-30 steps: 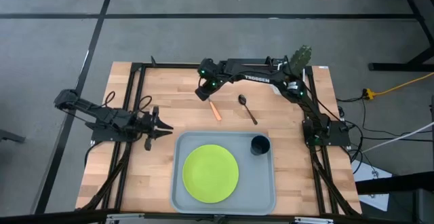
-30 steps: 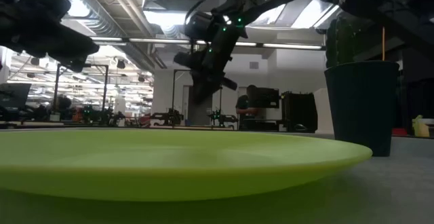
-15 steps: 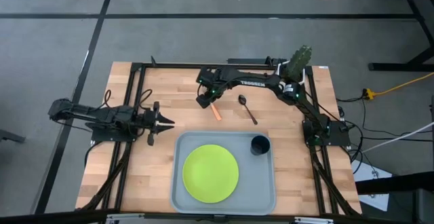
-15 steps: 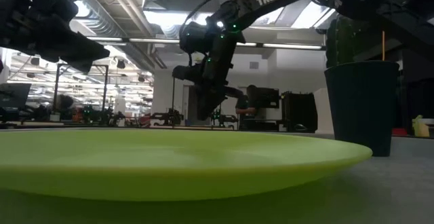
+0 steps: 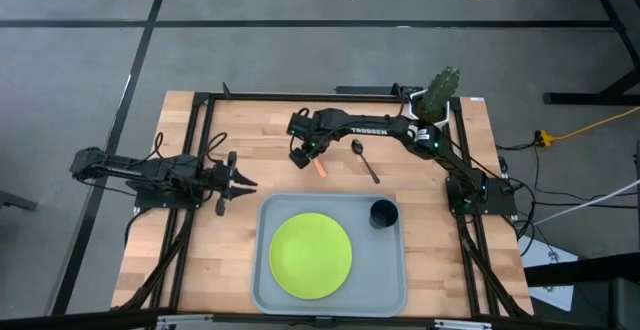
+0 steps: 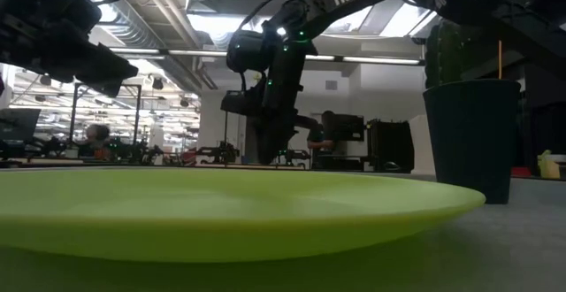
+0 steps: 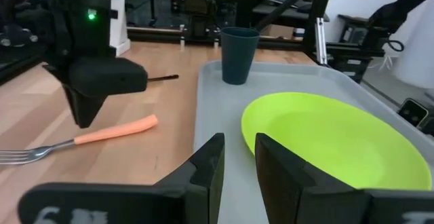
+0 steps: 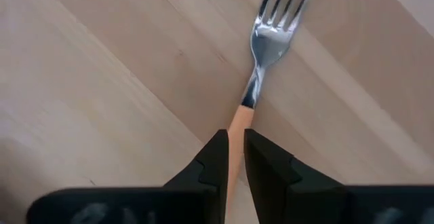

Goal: Pick and place plate/cup/fork/spoon on tray
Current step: Put the orange fork beside the green plate on the gray tray

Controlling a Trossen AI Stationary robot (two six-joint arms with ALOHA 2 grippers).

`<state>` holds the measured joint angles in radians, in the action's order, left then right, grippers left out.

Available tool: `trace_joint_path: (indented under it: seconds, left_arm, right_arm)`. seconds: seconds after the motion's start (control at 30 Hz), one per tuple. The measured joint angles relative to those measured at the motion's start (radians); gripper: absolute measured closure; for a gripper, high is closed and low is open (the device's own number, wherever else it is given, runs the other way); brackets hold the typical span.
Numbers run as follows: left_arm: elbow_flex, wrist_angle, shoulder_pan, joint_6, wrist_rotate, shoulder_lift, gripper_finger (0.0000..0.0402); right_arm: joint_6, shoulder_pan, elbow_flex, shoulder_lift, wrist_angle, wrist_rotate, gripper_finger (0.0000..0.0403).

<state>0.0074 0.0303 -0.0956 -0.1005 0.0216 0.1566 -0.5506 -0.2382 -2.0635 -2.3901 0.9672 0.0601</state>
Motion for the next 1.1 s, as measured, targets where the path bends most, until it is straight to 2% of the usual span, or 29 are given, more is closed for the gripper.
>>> trace_joint_path:
  seconds: [0.2, 0.5, 0.73, 1.1]
  left_arm:
    - [0.0, 0.0, 0.0, -0.001, -0.011, 0.0, 0.0325]
    - [0.0, 0.0, 0.0, -0.001, -0.014, 0.0, 0.0325]
    - [0.0, -0.013, 0.0, -0.002, -0.013, 0.0, 0.0325]
    - [0.0, -0.018, 0.0, -0.028, -0.009, 0.0, 0.0325]
  right_arm:
    - [-0.032, 0.0, 0.074, 0.001, -0.091, 0.002, 0.035]
    - [-0.074, 0.003, 0.132, 0.01, -0.108, 0.002, 0.035]
    - [-0.083, 0.029, 0.135, 0.007, -0.085, 0.028, 0.035]
    - [-0.204, 0.046, 0.136, 0.007, 0.021, 0.033, 0.035]
